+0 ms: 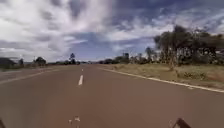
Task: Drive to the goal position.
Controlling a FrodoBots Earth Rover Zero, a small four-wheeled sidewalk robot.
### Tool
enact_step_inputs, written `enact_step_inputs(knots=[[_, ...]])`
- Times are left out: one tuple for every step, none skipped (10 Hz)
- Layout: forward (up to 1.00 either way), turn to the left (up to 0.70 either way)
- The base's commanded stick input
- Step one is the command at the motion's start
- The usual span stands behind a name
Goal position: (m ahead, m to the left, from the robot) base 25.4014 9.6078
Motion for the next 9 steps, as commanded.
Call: enact_step_inputs(knots=[[1.0, 0.0], [1.0, 0.0], [1.0, 0.0], [1.0, 0.0], [1.0, 0.0], [1.0, 0.0], [1.0, 0.0], [1.0, 0.0], [1.0, 0.0]])
